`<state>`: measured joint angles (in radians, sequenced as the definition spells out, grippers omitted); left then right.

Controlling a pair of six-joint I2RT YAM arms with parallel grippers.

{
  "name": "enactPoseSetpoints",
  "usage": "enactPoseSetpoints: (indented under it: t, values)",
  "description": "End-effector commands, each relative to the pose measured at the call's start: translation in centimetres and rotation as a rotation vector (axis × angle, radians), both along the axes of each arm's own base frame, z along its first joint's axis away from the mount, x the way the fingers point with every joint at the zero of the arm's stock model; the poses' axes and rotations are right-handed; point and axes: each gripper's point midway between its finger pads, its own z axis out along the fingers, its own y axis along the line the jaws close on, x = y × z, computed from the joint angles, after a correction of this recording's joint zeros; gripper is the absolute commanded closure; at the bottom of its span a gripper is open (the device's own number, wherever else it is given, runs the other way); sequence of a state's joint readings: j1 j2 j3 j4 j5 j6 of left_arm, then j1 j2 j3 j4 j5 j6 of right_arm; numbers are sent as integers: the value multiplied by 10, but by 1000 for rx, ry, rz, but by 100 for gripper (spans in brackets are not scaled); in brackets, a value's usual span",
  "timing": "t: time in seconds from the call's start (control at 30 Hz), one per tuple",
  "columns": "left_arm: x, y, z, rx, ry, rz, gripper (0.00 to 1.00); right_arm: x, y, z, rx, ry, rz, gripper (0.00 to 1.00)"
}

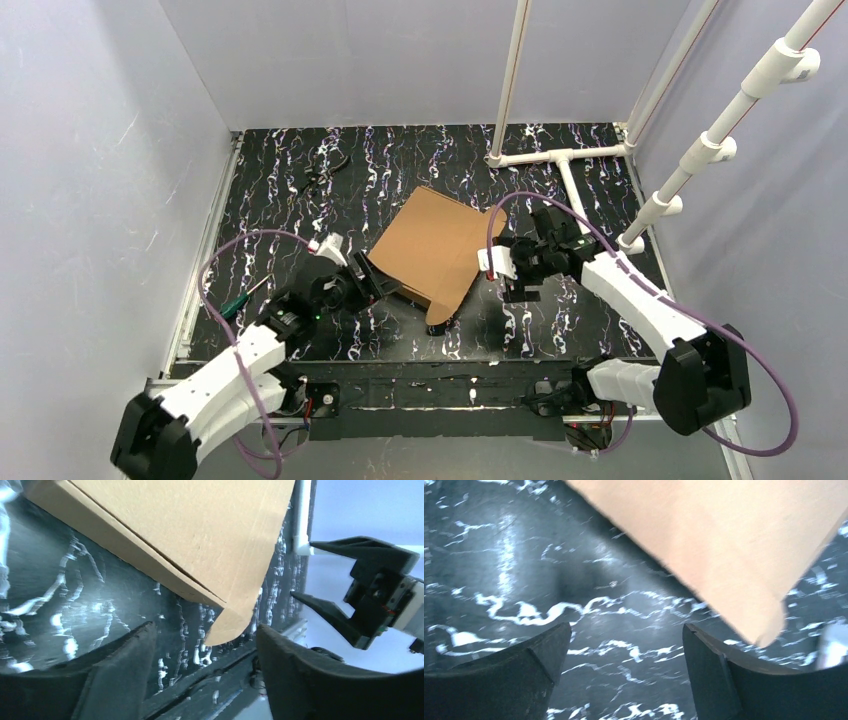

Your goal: Fold the paper box

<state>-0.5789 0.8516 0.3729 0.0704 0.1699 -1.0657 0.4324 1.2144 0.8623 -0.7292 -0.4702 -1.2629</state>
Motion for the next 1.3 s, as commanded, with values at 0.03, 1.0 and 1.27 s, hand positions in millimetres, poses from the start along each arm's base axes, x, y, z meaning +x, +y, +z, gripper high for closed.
enactPoseSetpoints:
  t: [0.03,1.0,1.27]
  values:
    - [1,59,4,399,-180,-30,16,46,46,27,202,-300,161,2]
    - [52,78,-11,598,-326,7,5,61,83,-23,237,-1132,387,40]
    - [52,75,-7,570,-359,9,5,70,88,-4,293,-1339,323,54]
